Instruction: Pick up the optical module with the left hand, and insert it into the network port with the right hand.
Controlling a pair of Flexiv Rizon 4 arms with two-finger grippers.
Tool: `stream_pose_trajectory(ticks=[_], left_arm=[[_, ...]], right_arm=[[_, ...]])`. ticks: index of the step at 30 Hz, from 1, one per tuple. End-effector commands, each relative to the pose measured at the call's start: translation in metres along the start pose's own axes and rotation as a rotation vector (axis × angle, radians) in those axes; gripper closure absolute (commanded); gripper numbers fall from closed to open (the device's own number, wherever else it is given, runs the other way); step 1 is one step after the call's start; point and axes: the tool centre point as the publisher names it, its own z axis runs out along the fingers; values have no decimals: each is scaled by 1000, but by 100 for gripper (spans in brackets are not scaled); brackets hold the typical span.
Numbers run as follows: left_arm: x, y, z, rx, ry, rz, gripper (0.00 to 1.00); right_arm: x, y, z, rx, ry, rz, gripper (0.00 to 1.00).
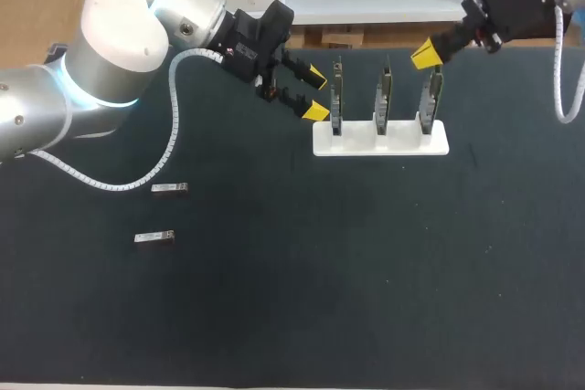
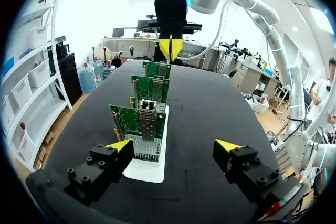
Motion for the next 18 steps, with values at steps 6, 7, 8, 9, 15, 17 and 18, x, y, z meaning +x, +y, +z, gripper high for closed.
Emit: stream_pose_trajectory(ticks=[6,7,8,9,15,17,18], left_arm=[[0,-2,0,-5,2,-2,0],[0,-2,0,-5,2,-2,0],[0,-2,0,-5,2,-2,0],[0,-2,0,-5,2,-2,0],[0,-2,0,-5,2,-2,0],[0,-2,0,-5,2,-2,0],[0,-2,0,-5,2,-2,0]], right_arm=[[1,-2,4,7,14,-18,100],[1,-3,6,15,21,-23,100],[1,-4,7,13,20,-23,100],[1,-5,8,12,20,-22,100],[0,-6,8,8,28,-33,100],[1,-6,9,6,30,-33,100],[1,-7,9,5,31,-33,100]])
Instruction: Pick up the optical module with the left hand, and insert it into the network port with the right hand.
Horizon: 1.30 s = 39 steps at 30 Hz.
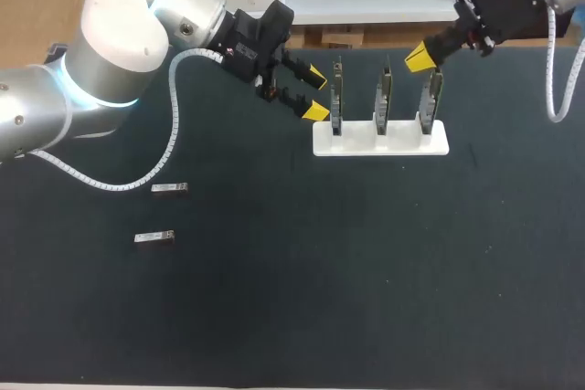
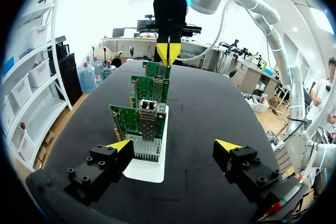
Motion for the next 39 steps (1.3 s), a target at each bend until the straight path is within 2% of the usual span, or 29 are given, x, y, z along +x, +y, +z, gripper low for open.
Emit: stream_pose_trajectory(ticks=[1,15,16,17,39], left_arm=[[0,-2,0,-5,2,-2,0],[0,-2,0,-5,2,-2,0],[0,-2,0,-5,2,-2,0],[0,-2,0,-5,2,-2,0],[0,-2,0,-5,2,-2,0]], right_arm=[[0,-2,1,-5,2,1,100],[1,-1,3,-17,16,-9,100],[1,-1,4,-16,19,-9,77],[1,0,4,-16,21,-8,0],[1,0,4,-27,25,-14,0]])
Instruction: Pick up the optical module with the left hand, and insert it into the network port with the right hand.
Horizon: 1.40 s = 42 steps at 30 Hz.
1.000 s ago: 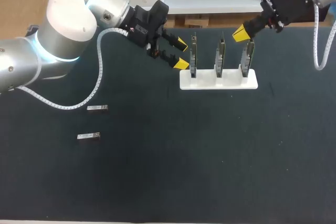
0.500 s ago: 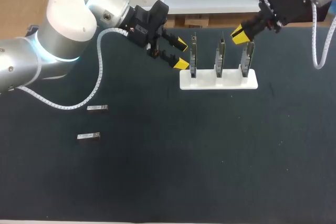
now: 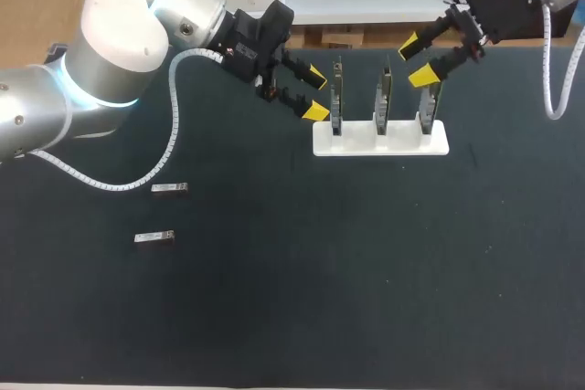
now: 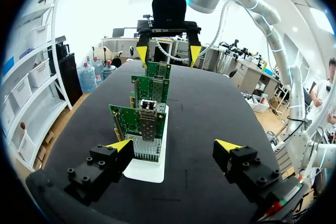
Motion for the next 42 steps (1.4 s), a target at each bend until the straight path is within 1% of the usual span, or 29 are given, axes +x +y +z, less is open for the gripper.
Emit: stream_pose_trajectory(ticks=[1,5,8,12,18,22,24,25,26,27,29,30,31,34,36,40,42], left_arm=[[0,-2,0,-5,2,-2,0],[-1,-2,-2,-7,3,-1,0],[-2,-6,-8,-18,32,24,0],[1,-13,-19,-23,82,44,0],[14,-29,-41,-91,248,85,0],[24,-45,-58,-136,385,121,0],[32,-54,-67,-153,429,123,0],[36,-57,-72,-201,466,128,0],[41,-60,-77,-233,477,125,0],[45,-64,-83,-247,479,119,0],[56,-70,-91,-302,569,124,0],[61,-73,-95,-306,577,114,0],[67,-76,-99,-329,593,100,0],[83,-83,-109,-394,672,81,0],[98,-86,-116,-433,724,61,0],[125,-90,-127,-460,762,20,0],[134,-93,-130,-462,779,18,0]], right_arm=[[0,-1,0,-1,0,0,0],[0,-1,0,-1,0,0,0],[0,-1,0,-1,0,0,0],[0,-1,0,-1,0,0,0],[0,-1,0,-1,0,0,0],[0,-1,0,-1,0,0,0],[0,-1,0,-1,0,0,0],[0,-1,0,-1,0,0,0],[0,-1,0,-1,0,0,0],[0,-1,0,-1,0,0,0],[0,-1,0,-1,0,0,0],[0,-1,0,-1,0,0,0],[0,-1,0,-1,0,0,0],[0,-1,0,-1,0,0,0],[0,-1,0,-1,0,0,0],[0,-1,0,-1,0,0,0],[0,-1,0,-1,0,0,0]])
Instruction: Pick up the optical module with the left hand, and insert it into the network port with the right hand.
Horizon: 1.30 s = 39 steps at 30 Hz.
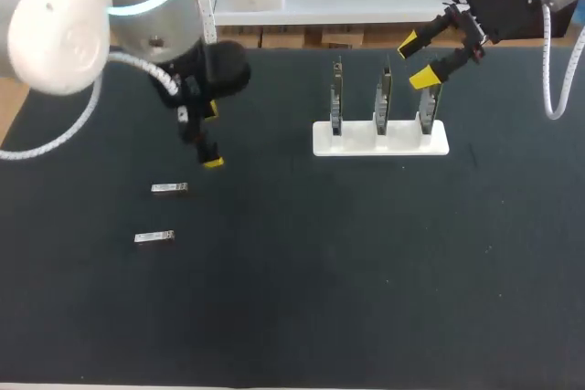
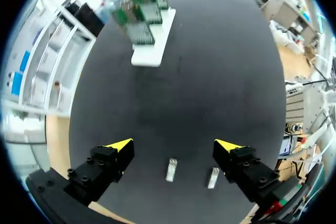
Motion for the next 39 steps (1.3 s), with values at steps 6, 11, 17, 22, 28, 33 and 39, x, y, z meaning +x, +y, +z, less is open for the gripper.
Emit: stream_pose_trajectory(ticks=[6,11,17,22,28,33,39], left_arm=[[40,-14,20,-124,49,-5,0],[63,-11,31,-120,72,-11,0],[84,-3,41,-96,67,-21,0],[98,2,52,-52,71,-15,0],[108,3,61,-14,61,-1,0],[112,5,64,12,55,18,0],[113,9,66,35,45,45,0]], right_arm=[[0,-1,0,-1,0,0,0],[0,-1,0,-1,0,0,0],[0,-1,0,-1,0,0,0],[0,-1,0,-1,0,0,0],[0,-1,0,-1,0,0,0],[0,-1,0,-1,0,0,0],[0,-1,0,-1,0,0,0]])
